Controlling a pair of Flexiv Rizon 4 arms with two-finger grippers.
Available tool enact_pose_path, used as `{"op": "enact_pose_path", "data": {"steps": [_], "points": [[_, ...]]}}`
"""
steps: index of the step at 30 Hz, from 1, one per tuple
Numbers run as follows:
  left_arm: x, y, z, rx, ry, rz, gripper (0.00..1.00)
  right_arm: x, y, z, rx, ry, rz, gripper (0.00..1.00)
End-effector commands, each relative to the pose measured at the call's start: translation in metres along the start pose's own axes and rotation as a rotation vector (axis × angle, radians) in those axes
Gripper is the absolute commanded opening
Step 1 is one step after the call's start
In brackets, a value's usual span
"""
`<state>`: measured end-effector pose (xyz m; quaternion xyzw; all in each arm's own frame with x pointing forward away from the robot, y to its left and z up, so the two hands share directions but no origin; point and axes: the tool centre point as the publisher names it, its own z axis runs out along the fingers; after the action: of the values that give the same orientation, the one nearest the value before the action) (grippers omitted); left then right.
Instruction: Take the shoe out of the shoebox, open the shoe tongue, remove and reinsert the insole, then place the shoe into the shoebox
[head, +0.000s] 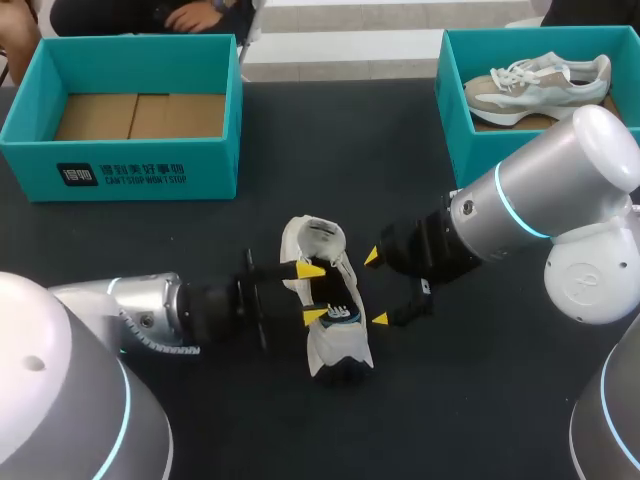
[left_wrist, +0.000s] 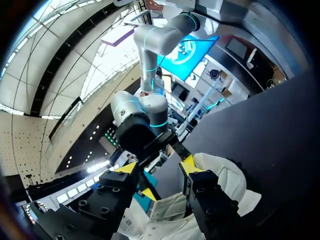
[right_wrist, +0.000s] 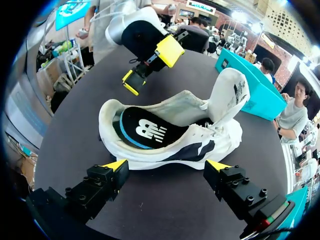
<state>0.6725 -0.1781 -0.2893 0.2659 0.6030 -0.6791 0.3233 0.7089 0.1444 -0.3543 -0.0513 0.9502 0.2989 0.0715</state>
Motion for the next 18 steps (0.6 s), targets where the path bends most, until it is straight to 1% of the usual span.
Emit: {"op": "enact_pose_path", "data": {"steps": [1,4,7,8,9,11,12,13,14,15,16,17,18], "points": [[-0.01,-0.014,-0.011,-0.003,0.01,-0.001,0.54,0.001,0.0,0.001,-0.001,-0.001,0.0,1.0],[-0.015,-0.019,-0.016,0.002,0.022,-0.008,0.52,0.001,0.0,0.001,-0.001,-0.001,0.0,1.0],[-0.022,-0.022,-0.02,0.014,0.069,-0.032,0.53,0.001,0.0,0.001,-0.001,-0.001,0.0,1.0],[-0.025,-0.023,-0.021,0.015,0.082,-0.027,0.58,0.001,0.0,0.001,-0.001,-0.001,0.0,1.0],[-0.027,-0.022,-0.022,0.021,0.108,-0.025,0.59,0.001,0.0,0.001,-0.001,-0.001,0.0,1.0],[-0.031,-0.02,-0.022,0.049,0.184,-0.027,0.66,0.001,0.0,0.001,-0.001,-0.001,0.0,1.0],[-0.033,-0.019,-0.021,0.057,0.25,-0.041,0.72,0.001,0.0,0.001,-0.001,-0.001,0.0,1.0],[-0.034,-0.018,-0.02,0.061,0.298,-0.043,0.8,0.001,0.0,0.001,-0.001,-0.001,0.0,1.0],[-0.036,-0.017,-0.019,0.081,0.359,-0.044,0.9,0.001,0.0,0.001,-0.001,-0.001,0.0,1.0],[-0.037,-0.016,-0.019,0.079,0.398,-0.042,0.91,0.001,0.0,0.001,-0.001,-0.001,0.0,1.0],[-0.039,-0.015,-0.019,0.07,0.445,-0.035,0.95,0.001,0.0,0.001,-0.001,-0.001,0.0,1.0],[-0.041,-0.016,-0.019,0.084,0.473,-0.024,1.0,0.001,0.0,0.001,-0.001,-0.001,0.0,1.0],[-0.044,-0.018,-0.019,0.085,0.514,-0.017,1.0,0.001,0.0,0.001,-0.001,-0.001,0.0,1.0]]}}
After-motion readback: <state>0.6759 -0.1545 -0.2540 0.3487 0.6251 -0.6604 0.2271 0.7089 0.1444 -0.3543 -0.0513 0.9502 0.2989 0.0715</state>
